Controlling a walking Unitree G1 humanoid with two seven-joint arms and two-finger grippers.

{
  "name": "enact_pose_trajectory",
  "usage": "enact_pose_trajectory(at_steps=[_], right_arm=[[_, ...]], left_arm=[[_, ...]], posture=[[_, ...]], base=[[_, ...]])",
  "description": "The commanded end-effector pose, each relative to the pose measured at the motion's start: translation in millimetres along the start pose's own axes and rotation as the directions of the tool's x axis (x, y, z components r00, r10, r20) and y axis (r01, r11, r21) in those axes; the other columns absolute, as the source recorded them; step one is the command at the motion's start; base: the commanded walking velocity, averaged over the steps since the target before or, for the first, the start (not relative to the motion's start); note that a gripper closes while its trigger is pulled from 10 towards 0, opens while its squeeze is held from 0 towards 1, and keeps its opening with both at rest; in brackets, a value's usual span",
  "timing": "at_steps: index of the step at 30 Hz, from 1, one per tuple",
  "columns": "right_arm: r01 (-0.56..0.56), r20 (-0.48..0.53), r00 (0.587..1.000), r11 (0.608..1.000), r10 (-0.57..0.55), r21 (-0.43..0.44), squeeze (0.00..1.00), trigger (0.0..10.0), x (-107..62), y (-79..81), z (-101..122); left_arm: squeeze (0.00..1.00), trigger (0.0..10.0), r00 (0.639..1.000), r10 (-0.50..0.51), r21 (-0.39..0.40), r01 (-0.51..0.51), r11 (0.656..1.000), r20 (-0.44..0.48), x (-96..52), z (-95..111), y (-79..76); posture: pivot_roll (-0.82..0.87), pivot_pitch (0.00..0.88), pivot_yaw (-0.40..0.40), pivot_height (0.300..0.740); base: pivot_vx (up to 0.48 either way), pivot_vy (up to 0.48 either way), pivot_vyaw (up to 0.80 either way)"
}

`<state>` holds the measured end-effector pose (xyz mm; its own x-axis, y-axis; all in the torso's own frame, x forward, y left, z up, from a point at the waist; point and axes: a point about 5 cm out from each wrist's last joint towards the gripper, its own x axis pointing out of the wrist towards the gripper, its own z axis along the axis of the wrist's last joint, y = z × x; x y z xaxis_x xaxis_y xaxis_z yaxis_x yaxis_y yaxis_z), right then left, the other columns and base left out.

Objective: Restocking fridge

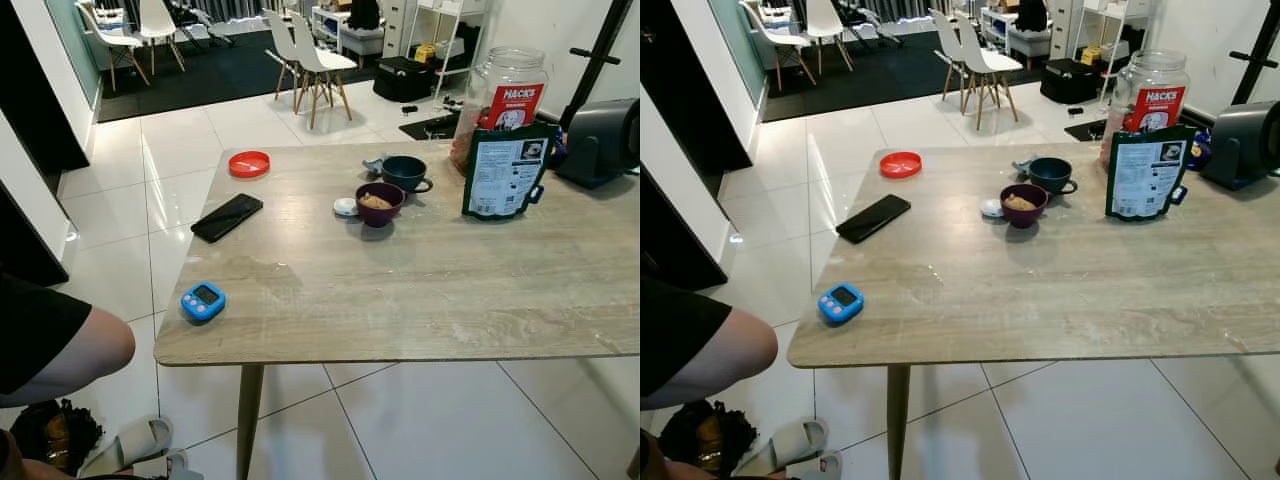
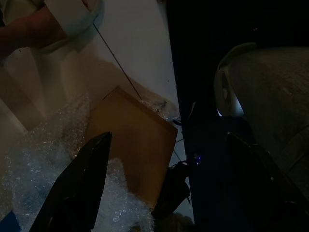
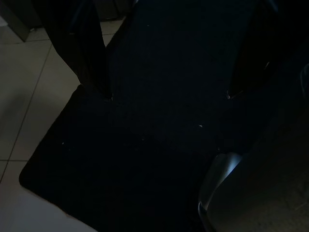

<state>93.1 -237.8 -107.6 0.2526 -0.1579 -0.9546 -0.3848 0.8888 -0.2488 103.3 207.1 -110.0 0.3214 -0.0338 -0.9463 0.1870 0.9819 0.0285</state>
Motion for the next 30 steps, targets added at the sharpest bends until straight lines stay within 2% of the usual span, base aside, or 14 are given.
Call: enact_pose_trajectory(at_steps=[1,14,21,30], right_arm=[[0.004,0.002,1.0,1.0,-0.004,-0.012,0.0,10.0,0.2,2.1,0.6],[0.016,0.03,0.999,1.0,-0.017,0.023,0.0,10.0,0.6,9.5,5.3],[-0.025,0.01,1.0,0.999,0.025,0.032,0.0,10.0,0.8,12.1,4.5],[-0.014,0.006,1.0,0.997,0.013,0.074,0.0,10.0,0.5,7.4,2.2]], left_arm=[[0.0,10.0,1.0,0.012,0.01,-0.012,1.0,-0.003,-1.3,-1.9,5.6],[0.0,10.0,1.0,0.016,0.032,-0.017,0.999,0.021,-0.7,7.0,6.9],[0.0,10.0,0.999,0.037,0.035,-0.038,0.999,0.039,-0.6,9.8,7.9],[0.0,10.0,1.0,0.001,-0.032,0.0,0.999,0.025,0.0,1.3,-0.7]], posture=[[0.0,0.0,0.046,0.739],[0.01,0.0,0.062,0.739],[0.02,0.0,0.06,0.739],[0.02,0.0,0.058,0.739]], base=[[0.0,0.0,0.0],[0.0,0.0,0.0],[0.0,0.0,0.0],[0.0,0.0,0.0]])
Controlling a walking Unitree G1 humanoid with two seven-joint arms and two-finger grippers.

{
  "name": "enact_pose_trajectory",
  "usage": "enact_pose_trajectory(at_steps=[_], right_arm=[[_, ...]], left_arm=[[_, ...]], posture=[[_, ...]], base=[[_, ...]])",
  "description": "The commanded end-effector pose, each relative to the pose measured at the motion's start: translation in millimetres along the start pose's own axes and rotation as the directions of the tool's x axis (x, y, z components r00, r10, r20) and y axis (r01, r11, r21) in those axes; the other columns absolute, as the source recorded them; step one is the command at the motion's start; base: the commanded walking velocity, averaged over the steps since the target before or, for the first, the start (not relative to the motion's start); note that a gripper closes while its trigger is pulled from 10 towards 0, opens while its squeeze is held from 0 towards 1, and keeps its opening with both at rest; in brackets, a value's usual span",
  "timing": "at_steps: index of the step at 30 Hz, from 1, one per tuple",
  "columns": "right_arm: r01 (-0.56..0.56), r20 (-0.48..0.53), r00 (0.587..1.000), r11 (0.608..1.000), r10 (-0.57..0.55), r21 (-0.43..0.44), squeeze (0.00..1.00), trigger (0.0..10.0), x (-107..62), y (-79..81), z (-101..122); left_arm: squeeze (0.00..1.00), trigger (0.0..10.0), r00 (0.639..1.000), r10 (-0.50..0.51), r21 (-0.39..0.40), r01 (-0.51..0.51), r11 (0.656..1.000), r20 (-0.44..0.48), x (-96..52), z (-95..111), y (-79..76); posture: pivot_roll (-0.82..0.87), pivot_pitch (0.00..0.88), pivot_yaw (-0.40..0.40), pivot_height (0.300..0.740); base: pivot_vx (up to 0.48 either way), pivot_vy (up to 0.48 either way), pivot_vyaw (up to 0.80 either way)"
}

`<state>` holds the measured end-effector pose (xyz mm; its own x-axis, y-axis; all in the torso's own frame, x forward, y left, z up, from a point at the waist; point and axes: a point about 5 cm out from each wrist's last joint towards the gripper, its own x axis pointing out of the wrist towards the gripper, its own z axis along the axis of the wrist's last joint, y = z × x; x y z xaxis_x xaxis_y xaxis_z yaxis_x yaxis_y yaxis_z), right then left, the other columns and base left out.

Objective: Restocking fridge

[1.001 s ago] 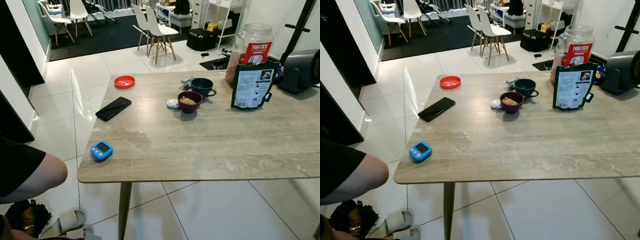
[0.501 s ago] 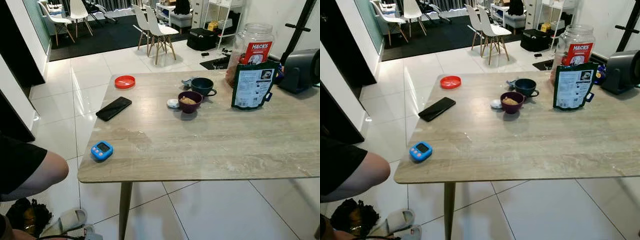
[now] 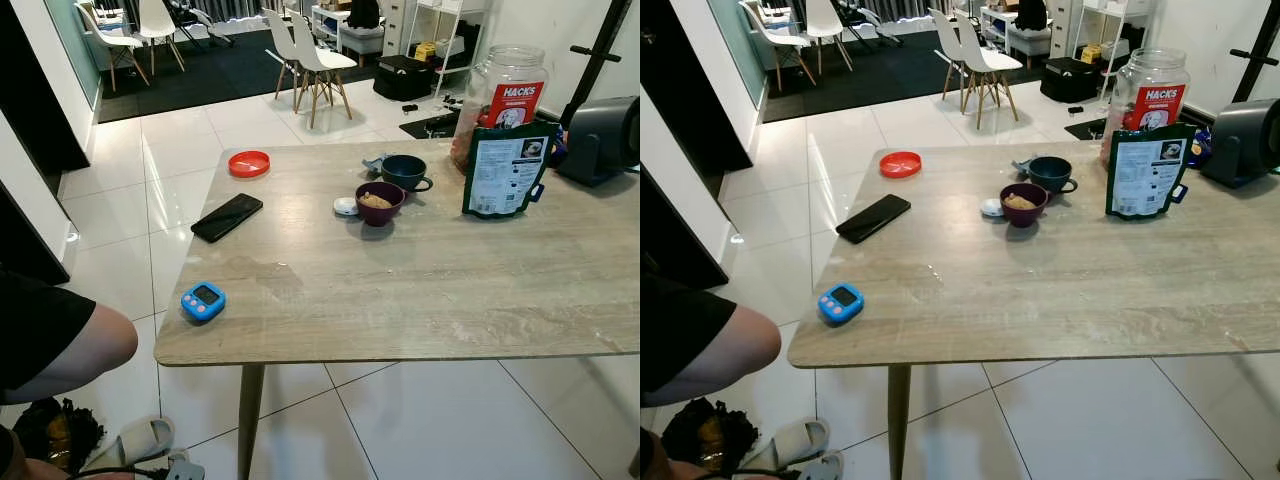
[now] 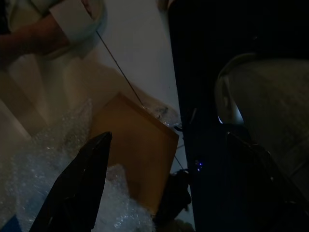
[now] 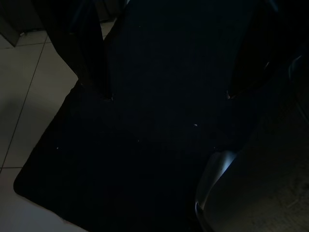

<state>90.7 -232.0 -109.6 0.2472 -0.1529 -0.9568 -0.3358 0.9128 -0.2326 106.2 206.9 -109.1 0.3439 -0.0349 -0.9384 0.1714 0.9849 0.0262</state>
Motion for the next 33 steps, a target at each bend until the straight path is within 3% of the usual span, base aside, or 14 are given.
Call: enact_pose_trajectory(at_steps=[1,14,17,19,20,24,26,29,30,33], right_arm=[[-0.009,0.011,1.0,1.0,0.009,0.019,0.0,10.0,0.1,0.3,2.4],[-0.019,0.021,1.0,1.0,0.019,0.023,0.0,10.0,-0.1,-1.4,3.4],[0.014,0.037,0.999,0.998,-0.016,0.059,0.0,10.0,-0.2,-3.0,4.0],[0.069,0.048,0.995,0.973,-0.082,0.221,0.0,10.0,-0.4,-4.2,2.2],[0.069,0.048,0.995,0.973,-0.082,0.221,0.0,10.0,-0.4,-4.2,2.2],[0.123,0.023,0.987,0.836,-0.16,0.535,0.0,10.0,-1.1,-2.3,-3.7],[0.112,0.029,0.987,0.814,-0.155,0.569,0.0,10.0,-1.1,-1.2,-3.7],[0.064,0.065,0.988,0.746,-0.143,0.663,0.0,10.0,-1.2,2.1,-1.5],[0.064,0.065,0.988,0.746,-0.143,0.663,0.0,10.0,-1.2,2.1,-1.5],[0.052,0.079,0.985,0.691,-0.156,0.721,0.0,10.0,-1.4,3.3,-0.6]], left_arm=[[0.0,10.0,1.0,0.003,-0.026,-0.003,1.0,0.004,-0.1,-1.8,-0.8],[0.0,10.0,1.0,0.017,-0.04,-0.017,0.999,0.001,-0.5,-3.6,0.5],[0.0,10.0,1.0,0.025,-0.04,-0.025,0.999,0.001,-0.7,-4.0,1.4],[0.0,10.0,0.996,0.093,-0.084,-0.092,0.992,0.011,-2.2,-3.2,11.0],[0.0,10.0,0.996,0.093,-0.084,-0.092,0.992,0.011,-2.2,-3.2,11.0],[0.0,10.0,0.975,0.22,-0.217,-0.207,0.954,0.037,-8.0,2.9,38.8],[0.0,10.0,0.971,0.234,-0.246,-0.216,0.945,0.048,-9.1,5.6,43.7],[0.0,10.0,0.957,0.27,-0.387,-0.212,0.897,0.101,-11.7,17.5,55.2],[0.0,10.0,0.957,0.27,-0.387,-0.212,0.897,0.101,-11.7,17.5,55.2],[0.0,10.0,0.94,0.31,-0.478,-0.208,0.853,0.145,-13.5,28.1,61.9]], posture=[[0.03,0.0,0.052,0.739],[0.02,0.0,0.049,0.739],[0.02,0.0,0.049,0.739],[0.02,0.0,0.05,0.739],[0.02,0.0,0.05,0.739],[0.01,0.0,0.052,0.739],[0.01,0.0,0.053,0.739],[0.01,0.0,0.056,0.739],[0.01,0.0,0.056,0.739],[0.01,0.0,0.055,0.739]], base=[[0.0,0.0,0.0],[0.0,0.0,0.0],[0.0,0.0,0.0],[0.0,0.0,0.0],[0.0,0.0,0.0],[0.0,0.0,0.0],[0.0,0.0,0.0],[0.0,0.0,0.0],[0.0,0.0,0.0],[0.0,0.0,0.0]])
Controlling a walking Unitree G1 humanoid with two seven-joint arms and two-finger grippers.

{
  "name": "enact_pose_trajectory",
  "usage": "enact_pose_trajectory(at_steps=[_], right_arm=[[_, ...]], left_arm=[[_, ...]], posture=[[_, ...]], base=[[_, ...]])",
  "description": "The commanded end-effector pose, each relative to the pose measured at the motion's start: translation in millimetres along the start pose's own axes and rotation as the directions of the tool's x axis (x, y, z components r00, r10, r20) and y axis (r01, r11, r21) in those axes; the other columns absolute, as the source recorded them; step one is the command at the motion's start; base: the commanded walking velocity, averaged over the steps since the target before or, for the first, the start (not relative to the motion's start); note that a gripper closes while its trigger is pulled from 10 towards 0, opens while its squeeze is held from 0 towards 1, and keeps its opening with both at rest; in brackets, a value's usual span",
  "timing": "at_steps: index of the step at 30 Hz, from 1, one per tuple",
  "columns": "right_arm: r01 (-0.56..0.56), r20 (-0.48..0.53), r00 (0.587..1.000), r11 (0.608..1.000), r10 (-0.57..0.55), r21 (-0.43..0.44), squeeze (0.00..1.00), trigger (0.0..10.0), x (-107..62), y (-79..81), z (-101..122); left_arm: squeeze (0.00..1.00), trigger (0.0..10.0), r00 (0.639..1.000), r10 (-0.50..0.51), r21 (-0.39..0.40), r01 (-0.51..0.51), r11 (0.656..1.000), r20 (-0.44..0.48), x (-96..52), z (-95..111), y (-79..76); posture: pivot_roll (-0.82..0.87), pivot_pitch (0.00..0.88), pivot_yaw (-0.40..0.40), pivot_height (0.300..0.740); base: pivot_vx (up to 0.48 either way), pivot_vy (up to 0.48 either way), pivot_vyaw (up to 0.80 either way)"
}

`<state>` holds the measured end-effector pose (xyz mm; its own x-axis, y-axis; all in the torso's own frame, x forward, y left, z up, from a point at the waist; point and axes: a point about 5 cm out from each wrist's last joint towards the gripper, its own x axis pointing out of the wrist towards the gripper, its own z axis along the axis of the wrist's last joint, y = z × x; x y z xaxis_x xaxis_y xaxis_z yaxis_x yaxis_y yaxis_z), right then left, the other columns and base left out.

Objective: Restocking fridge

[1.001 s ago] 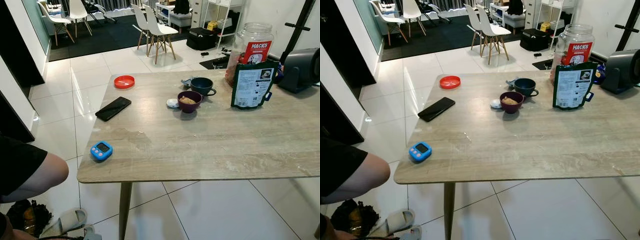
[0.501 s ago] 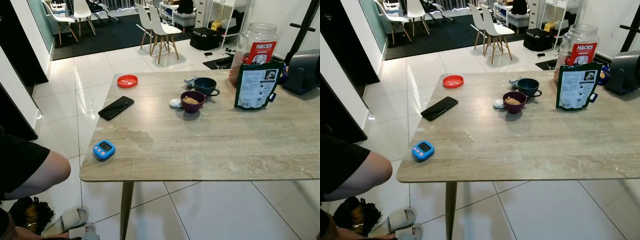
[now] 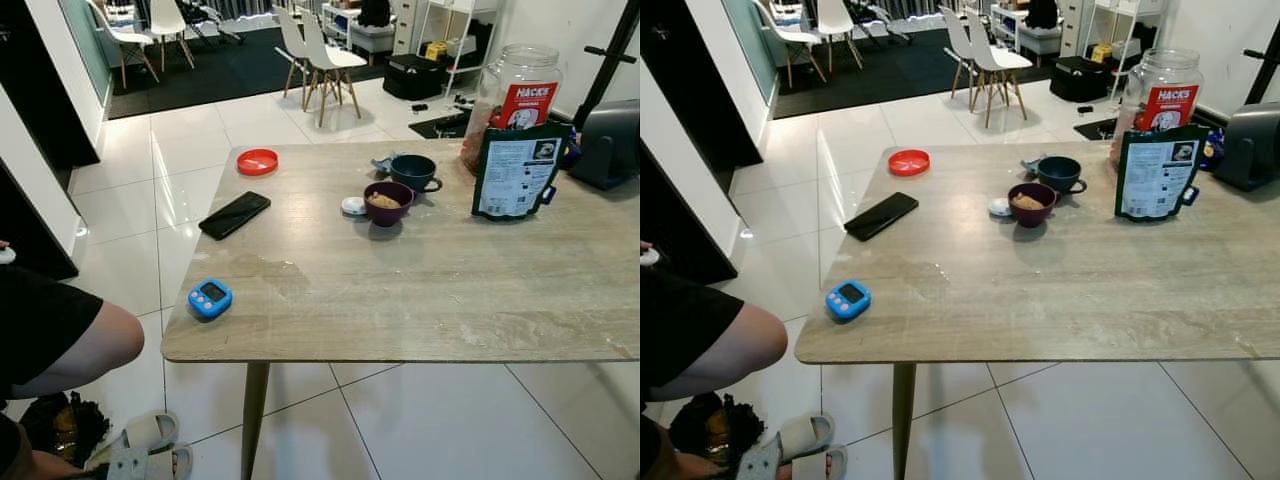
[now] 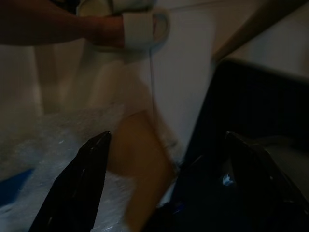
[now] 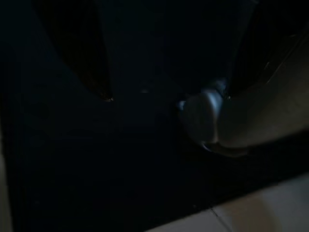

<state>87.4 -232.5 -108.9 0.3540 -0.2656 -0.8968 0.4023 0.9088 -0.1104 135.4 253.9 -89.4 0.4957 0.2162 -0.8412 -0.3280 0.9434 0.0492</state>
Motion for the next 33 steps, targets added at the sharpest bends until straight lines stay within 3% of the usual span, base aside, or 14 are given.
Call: enact_pose_trajectory(at_steps=[1,6,7,8,9,12,19,20,24,25,26,30,33], right_arm=[[0.0,0.014,1.0,0.999,0.0,0.035,0.0,10.0,-0.3,3.4,0.0],[0.036,0.03,0.999,0.997,-0.039,0.074,0.0,10.0,-0.8,2.6,-0.3],[0.06,0.169,0.982,0.992,-0.077,0.108,0.0,10.0,4.7,-18.8,64.4],[0.06,0.169,0.982,0.992,-0.077,0.108,0.0,10.0,4.7,-18.8,64.4],[0.066,0.242,0.965,0.988,-0.099,0.14,0.0,10.0,2.9,-32.9,99.4],[0.079,0.264,0.958,0.987,-0.114,0.142,0.0,10.0,1.7,-37.4,107.3],[0.207,0.273,0.943,0.978,-0.189,-0.037,0.0,10.0,-0.5,-51.5,113.7],[0.168,0.275,0.95,0.984,-0.146,-0.06,0.0,10.0,0.2,-45.7,115.0],[0.0,0.257,0.966,0.993,0.031,-0.12,0.0,10.0,2.9,-18.3,113.4],[-0.108,0.224,0.964,0.983,0.14,-0.149,0.0,10.0,4.0,0.3,107.0],[-0.108,0.224,0.964,0.983,0.14,-0.149,0.0,10.0,4.0,0.3,107.0],[-0.329,0.092,0.927,0.905,0.364,-0.27,0.0,10.0,2.8,43.0,79.7],[-0.37,0.006,0.916,0.853,0.4,-0.369,0.0,10.0,1.3,57.7,59.2]], left_arm=[[0.0,10.0,0.999,0.028,-0.039,-0.026,0.999,0.039,0.3,9.4,8.2],[0.0,10.0,0.995,0.044,-0.044,-0.04,0.998,0.085,1.1,23.8,13.6],[0.0,10.0,0.993,0.058,-0.053,-0.053,0.997,0.104,0.8,30.7,19.8],[0.0,10.0,0.993,0.058,-0.053,-0.053,0.997,0.104,0.8,30.7,19.8],[0.0,10.0,0.991,0.064,-0.051,-0.058,0.997,0.114,0.5,34.7,23.6],[0.0,10.0,0.991,0.066,-0.051,-0.06,0.997,0.12,0.3,37.1,26.0],[0.0,10.0,0.993,0.055,0.036,-0.059,0.998,0.104,-0.4,36.4,30.0],[0.0,10.0,0.995,0.045,0.07,-0.051,0.996,0.087,-0.5,32.4,29.1],[0.0,10.0,0.996,0.012,0.061,-0.018,0.998,0.087,0.5,31.1,21.4],[0.0,10.0,0.995,-0.031,0.045,0.026,0.999,0.099,1.8,33.3,12.3],[0.0,10.0,0.995,-0.031,0.045,0.026,0.999,0.099,1.8,33.3,12.3],[0.0,10.0,0.978,-0.161,0.052,0.155,0.986,0.133,4.1,41.2,-14.8],[0.0,10.0,0.969,-0.215,0.094,0.204,0.974,0.126,4.6,40.2,-29.8]], posture=[[0.01,0.0,0.055,0.739],[0.01,0.0,0.056,0.739],[0.0,0.0,0.057,0.739],[0.0,0.0,0.057,0.739],[0.0,0.0,0.057,0.739],[0.0,0.0,0.057,0.739],[0.0,0.0,0.064,0.739],[0.0,0.0,0.062,0.739],[0.0,0.0,0.058,0.739],[0.0,0.0,0.055,0.739],[0.0,0.0,0.055,0.739],[0.0,0.0,0.046,0.739],[0.0,0.0,0.046,0.739]], base=[[0.0,0.0,0.0],[0.0,0.0,0.0],[0.0,0.0,0.0],[0.0,0.0,0.0],[0.0,0.0,0.0],[0.0,0.0,0.0],[0.0,0.0,0.0],[0.0,0.0,0.0],[0.0,0.0,0.0],[0.0,0.0,0.0],[0.0,0.0,0.0],[0.0,0.0,0.0],[0.0,0.0,0.0]])
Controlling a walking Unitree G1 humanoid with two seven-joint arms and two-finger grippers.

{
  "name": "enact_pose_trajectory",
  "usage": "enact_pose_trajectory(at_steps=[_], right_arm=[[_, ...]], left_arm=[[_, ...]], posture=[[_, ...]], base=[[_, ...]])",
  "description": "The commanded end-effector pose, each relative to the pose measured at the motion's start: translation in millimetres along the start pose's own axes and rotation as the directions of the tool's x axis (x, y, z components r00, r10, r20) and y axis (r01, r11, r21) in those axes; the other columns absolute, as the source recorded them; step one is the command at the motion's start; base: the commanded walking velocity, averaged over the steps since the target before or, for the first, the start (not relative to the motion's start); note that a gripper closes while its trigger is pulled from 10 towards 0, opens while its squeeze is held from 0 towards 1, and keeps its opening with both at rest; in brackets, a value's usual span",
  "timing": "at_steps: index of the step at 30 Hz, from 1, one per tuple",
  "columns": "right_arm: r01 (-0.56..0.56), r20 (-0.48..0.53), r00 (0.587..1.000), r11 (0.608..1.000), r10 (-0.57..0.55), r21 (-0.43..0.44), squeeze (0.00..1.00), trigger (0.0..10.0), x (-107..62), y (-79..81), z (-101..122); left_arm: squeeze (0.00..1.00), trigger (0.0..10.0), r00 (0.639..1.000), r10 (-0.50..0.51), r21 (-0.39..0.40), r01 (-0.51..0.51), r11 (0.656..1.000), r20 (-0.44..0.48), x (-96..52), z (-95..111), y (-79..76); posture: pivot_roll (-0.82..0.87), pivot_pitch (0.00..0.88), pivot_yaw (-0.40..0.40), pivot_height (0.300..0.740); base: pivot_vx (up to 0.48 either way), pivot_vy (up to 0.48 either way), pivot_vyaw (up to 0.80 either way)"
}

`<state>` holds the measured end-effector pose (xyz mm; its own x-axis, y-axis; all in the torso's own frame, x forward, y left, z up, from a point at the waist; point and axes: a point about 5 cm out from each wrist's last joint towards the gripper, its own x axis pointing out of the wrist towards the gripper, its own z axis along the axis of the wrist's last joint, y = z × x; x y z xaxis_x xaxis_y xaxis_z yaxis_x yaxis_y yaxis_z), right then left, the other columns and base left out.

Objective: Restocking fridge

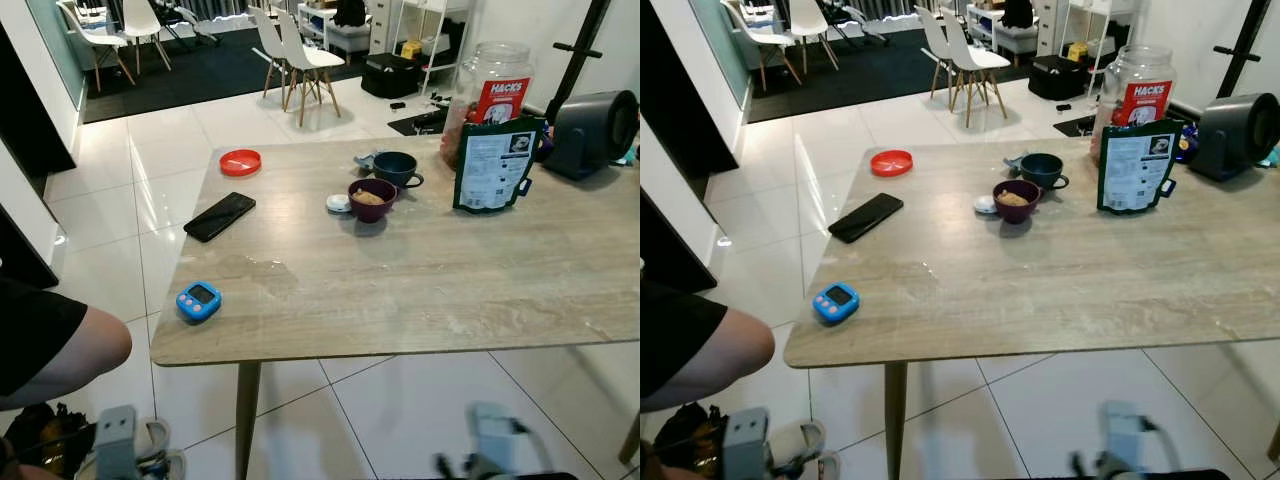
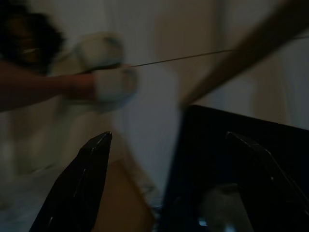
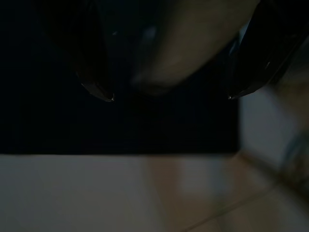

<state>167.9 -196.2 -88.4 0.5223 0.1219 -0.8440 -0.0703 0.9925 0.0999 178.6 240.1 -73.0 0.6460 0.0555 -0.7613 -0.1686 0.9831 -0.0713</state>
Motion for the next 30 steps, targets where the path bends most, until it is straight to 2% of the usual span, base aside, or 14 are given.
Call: enact_pose_trajectory(at_steps=[1,7,8,12,15,27,30], right_arm=[[0.006,-0.051,0.999,0.999,-0.008,-0.045,0.0,10.0,-1.4,-0.1,-11.0],[0.024,-0.084,0.996,0.998,-0.029,-0.061,0.0,10.0,-2.0,0.1,-17.2],[0.049,-0.106,0.993,0.995,-0.058,-0.083,0.0,10.0,-4.4,-5.4,-22.9],[0.07,-0.129,0.988,0.993,-0.082,-0.091,0.0,10.0,-8.5,-14.4,-30.1],[0.089,-0.156,0.982,0.99,-0.106,-0.113,0.0,10.0,-15.7,-26.6,-42.2],[0.107,-0.207,0.969,0.985,-0.134,-0.138,0.0,10.0,-21.5,-24.7,-64.9],[0.11,-0.2,0.97,0.984,-0.137,-0.14,0.0,10.0,-20.7,-25.5,-61.6]], left_arm=[[0.0,10.0,1.0,-0.03,0.037,0.03,0.999,-0.006,0.8,-2.3,-7.3],[0.0,10.0,0.996,-0.069,0.086,0.074,0.994,-0.052,-0.7,-15.6,-16.0],[0.0,10.0,0.994,-0.081,0.083,0.087,0.993,-0.08,-2.4,-23.4,-17.6],[0.0,10.0,0.988,-0.091,0.092,0.102,0.99,-0.123,-4.8,-33.7,-18.9],[0.0,10.0,0.976,-0.095,0.141,0.124,0.982,-0.195,-9.9,-50.9,-20.2],[0.0,10.0,0.972,-0.09,0.135,0.121,0.983,-0.217,-13.4,-61.5,-21.8],[0.0,10.0,0.972,-0.087,0.125,0.117,0.985,-0.219,-13.9,-62.3,-20.9]], posture=[[0.0,0.0,0.046,0.739],[0.0,0.0,0.048,0.739],[0.0,0.0,0.048,0.739],[0.0,0.0,0.048,0.739],[0.0,0.0,0.048,0.739],[0.01,0.0,0.052,0.739],[0.01,0.0,0.052,0.739]], base=[[0.0,0.0,0.0],[0.0,0.0,0.0],[0.0,0.0,0.0],[0.0,0.0,0.0],[0.0,0.0,0.0],[0.0,0.0,0.0],[0.0,0.0,0.0]])
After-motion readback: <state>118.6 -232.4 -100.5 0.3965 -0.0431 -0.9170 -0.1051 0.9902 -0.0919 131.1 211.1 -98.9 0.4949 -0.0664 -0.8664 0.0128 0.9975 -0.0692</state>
